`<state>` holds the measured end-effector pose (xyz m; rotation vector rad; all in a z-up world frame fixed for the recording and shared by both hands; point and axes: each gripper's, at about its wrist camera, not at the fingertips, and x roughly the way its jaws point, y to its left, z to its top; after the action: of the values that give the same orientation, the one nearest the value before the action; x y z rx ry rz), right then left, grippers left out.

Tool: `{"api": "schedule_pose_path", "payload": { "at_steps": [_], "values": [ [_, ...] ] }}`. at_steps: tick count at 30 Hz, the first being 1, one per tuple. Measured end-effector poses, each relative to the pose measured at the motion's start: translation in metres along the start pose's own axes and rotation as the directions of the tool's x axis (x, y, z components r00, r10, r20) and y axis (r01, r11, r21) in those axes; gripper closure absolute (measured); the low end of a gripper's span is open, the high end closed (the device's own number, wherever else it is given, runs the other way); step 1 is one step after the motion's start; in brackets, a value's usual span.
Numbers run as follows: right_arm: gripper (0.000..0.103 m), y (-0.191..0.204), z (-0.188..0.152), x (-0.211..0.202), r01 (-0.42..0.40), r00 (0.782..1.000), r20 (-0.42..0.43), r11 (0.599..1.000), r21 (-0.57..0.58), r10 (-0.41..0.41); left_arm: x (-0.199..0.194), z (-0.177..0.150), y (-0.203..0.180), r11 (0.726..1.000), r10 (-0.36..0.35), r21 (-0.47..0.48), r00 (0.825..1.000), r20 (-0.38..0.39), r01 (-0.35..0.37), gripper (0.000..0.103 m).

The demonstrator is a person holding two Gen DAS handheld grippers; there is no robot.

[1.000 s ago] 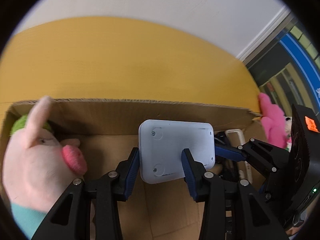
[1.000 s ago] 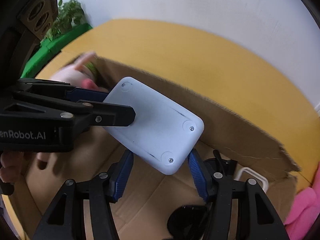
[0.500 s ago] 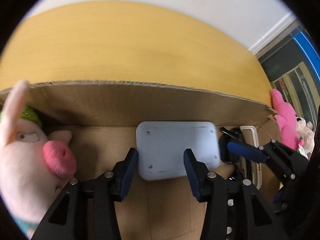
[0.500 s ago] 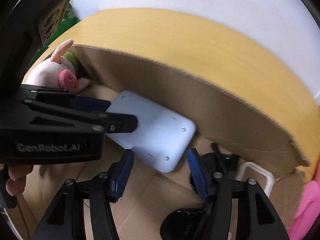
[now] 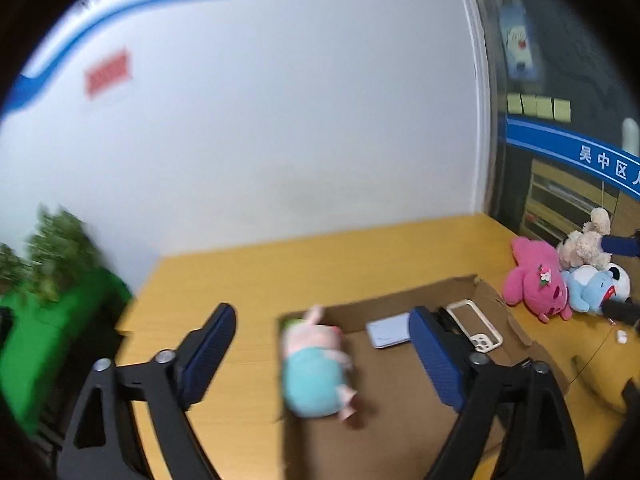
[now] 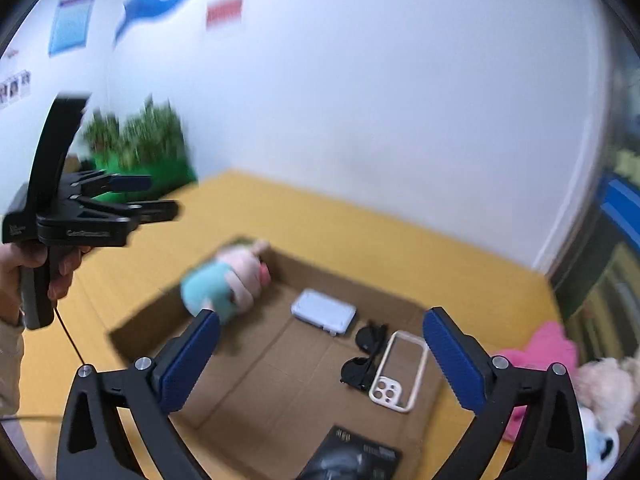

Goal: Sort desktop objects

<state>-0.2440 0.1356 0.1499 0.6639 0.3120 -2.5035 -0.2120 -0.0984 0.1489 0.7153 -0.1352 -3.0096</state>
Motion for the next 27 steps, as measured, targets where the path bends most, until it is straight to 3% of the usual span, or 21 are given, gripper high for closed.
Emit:
{"api": "schedule_pose_path", "payload": {
  "at_steps": [3,5,9,11,14,17,20,27],
  "values": [
    [0.000,-0.011,-0.030,-0.041,-0.009,1.000,0.021,0.996,0.084,0.007,-0.031,-0.032,-0.003,1.000,-0.002,-0.008,1.000,0.024,0.003,0.014],
    [0.000,-0.004,-0.059,-0.037,-0.016,1.000,0.009,0.989,0.144,0.015,-0.024,-0.066,-0.016,1.000,-0.015,-0.015,1.000,0.004,0.015,0.014],
    [0.000,0.003,-0.132,0.001,0.008,0.994,-0.103,0.953,0.304,0.024,0.007,-0.124,-0.037,0.998,-0.027,-0.065,0.999,-0.040,0.025,0.014],
    [0.000,0.011,-0.165,0.030,0.087,0.993,-0.105,0.957,0.276,-0.060,0.027,-0.152,-0.049,0.995,-0.032,-0.100,0.999,-0.035,0.028,0.014],
    [0.000,0.013,-0.195,0.054,0.194,0.981,-0.035,0.958,0.210,-0.191,0.054,-0.182,-0.060,0.990,-0.012,-0.140,0.998,-0.069,0.002,0.014],
    [0.000,0.004,-0.212,0.068,0.203,0.978,-0.002,0.947,0.249,-0.210,0.075,-0.201,-0.064,0.985,-0.004,-0.171,0.996,-0.093,-0.012,0.014],
    [0.000,-0.003,-0.223,0.074,0.195,0.978,0.019,0.944,0.265,-0.207,0.079,-0.211,-0.077,0.992,0.079,-0.090,0.995,-0.056,-0.084,0.014],
    [0.000,-0.006,-0.225,0.076,0.223,0.970,0.035,0.940,0.259,-0.240,0.082,-0.215,-0.077,0.992,0.065,-0.106,0.998,-0.003,-0.065,0.013]
  ]
}}
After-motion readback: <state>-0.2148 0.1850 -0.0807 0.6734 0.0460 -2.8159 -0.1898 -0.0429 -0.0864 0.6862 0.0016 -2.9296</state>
